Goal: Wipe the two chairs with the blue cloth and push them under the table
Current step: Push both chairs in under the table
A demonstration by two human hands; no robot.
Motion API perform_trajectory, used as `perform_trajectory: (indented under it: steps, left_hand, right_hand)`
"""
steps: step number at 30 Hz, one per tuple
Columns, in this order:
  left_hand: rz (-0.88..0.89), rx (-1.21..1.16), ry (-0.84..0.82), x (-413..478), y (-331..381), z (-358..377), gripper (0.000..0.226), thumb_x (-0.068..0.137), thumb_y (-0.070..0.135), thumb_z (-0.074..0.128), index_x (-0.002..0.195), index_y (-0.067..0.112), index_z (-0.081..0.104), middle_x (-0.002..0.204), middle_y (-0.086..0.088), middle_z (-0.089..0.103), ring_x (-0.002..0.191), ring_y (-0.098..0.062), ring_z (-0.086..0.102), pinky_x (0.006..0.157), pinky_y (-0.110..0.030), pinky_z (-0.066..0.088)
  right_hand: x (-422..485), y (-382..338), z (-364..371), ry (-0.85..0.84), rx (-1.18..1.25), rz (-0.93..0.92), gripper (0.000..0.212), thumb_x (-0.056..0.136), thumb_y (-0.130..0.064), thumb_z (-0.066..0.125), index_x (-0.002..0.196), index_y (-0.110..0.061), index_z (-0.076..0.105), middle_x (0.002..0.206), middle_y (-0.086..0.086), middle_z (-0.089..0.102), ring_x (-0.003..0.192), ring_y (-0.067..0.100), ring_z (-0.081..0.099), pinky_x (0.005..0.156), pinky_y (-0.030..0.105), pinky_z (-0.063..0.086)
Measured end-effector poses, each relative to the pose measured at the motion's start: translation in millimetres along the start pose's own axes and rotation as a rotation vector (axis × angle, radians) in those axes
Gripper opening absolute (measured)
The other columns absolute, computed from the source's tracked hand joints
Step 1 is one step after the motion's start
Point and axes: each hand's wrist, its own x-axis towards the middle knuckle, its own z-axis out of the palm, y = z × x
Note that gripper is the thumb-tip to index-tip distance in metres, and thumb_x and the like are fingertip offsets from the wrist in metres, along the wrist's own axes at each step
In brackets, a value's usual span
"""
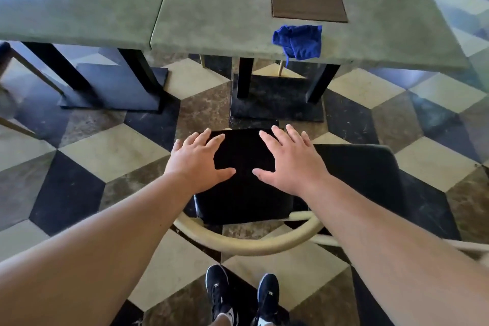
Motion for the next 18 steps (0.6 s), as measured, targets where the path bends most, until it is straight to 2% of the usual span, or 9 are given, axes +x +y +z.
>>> perform_trajectory:
  steps: [9, 14, 16, 18]
  left_hand:
    - [-0.037, -0.045, -0.095, -49.2, -3.1, 69.0, 0.105, 0.081, 0.093, 0.053, 0.166, 0.048, 0.012, 0.178, 0.007, 0.012, 0.162, -0.026, 0.016, 0.128, -0.060, 0.017]
    - [-0.039, -0.142, -0.347, -70.1, -2.6, 98.1, 0.132, 0.051, 0.110, 0.050, 0.164, 0.055, 0.009, 0.176, 0.012, 0.019, 0.161, -0.026, 0.022, 0.127, -0.060, 0.026]
    - [-0.013, -0.070, -0.440, -76.9, -3.9, 107.6, 0.142, 0.041, 0.113, 0.052, 0.164, 0.055, 0.010, 0.173, 0.011, 0.030, 0.158, -0.025, 0.028, 0.129, -0.060, 0.020]
    - [0.036, 0.078, -0.509, -79.6, -3.5, 116.0, 0.136, 0.047, 0.107, 0.061, 0.164, 0.051, 0.017, 0.162, 0.010, 0.048, 0.153, -0.025, 0.038, 0.129, -0.061, 0.008]
  right_hand:
    - [-63.9, -0.2, 61.4, -0.114, -0.008, -0.056, 0.096, 0.083, -0.085, 0.029, 0.163, -0.035, 0.009, 0.172, 0.004, 0.017, 0.158, 0.032, 0.008, 0.126, 0.058, 0.015]
    - [-96.9, 8.0, 90.7, -0.248, 0.019, -0.088, 0.109, 0.073, -0.098, 0.023, 0.163, -0.037, 0.008, 0.172, 0.001, 0.016, 0.158, 0.031, 0.010, 0.126, 0.057, 0.013]
    - [-105.1, 10.6, 99.7, -0.326, 0.017, -0.111, 0.116, 0.068, -0.104, 0.023, 0.163, -0.039, 0.007, 0.172, 0.000, 0.018, 0.157, 0.031, 0.015, 0.126, 0.057, 0.017]
    - [-109.1, 11.8, 107.0, -0.392, 0.010, -0.129, 0.121, 0.064, -0.105, 0.030, 0.162, -0.039, 0.008, 0.170, -0.001, 0.023, 0.155, 0.030, 0.024, 0.124, 0.056, 0.024]
